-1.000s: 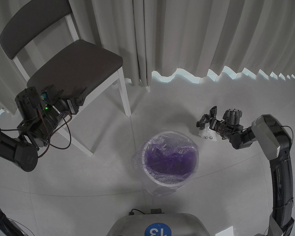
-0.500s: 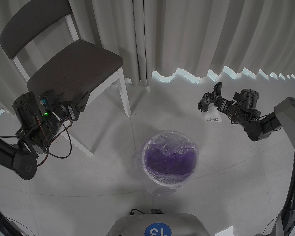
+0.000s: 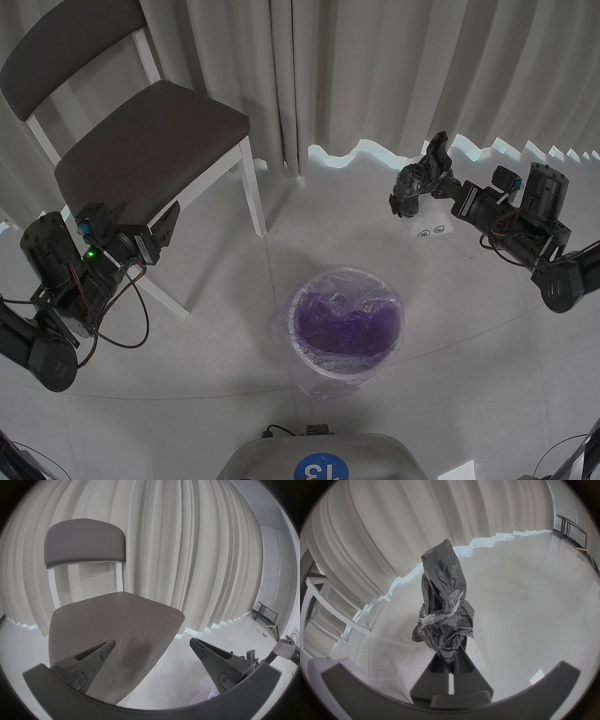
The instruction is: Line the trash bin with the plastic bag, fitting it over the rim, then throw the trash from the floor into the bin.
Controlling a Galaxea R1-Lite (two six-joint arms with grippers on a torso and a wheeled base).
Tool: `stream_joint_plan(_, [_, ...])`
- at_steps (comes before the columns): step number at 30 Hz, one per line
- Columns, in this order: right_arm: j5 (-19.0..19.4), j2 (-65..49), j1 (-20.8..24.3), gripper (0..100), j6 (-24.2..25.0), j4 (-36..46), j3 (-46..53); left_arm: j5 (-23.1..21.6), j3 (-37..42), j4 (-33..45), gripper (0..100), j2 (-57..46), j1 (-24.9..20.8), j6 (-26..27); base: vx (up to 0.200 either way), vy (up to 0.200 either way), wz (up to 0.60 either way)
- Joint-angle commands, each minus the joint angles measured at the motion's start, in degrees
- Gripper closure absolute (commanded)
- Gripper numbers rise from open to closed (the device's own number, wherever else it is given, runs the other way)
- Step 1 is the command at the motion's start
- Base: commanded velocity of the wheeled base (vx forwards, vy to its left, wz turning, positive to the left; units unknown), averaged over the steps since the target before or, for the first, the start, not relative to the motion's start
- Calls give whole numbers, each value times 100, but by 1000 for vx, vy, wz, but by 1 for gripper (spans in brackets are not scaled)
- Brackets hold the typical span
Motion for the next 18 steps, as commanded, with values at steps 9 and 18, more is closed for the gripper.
stream_joint_plan(9, [-181, -1432, 1645, 100, -10, -218, 1800, 966, 1219, -1634, 0, 601, -979, -361, 0, 0, 0])
stream_joint_plan(18, [-471, -1678, 2251, 100, -80, -385, 2617, 1687, 1316, -1634, 0, 276, -1365, -484, 0, 0, 0])
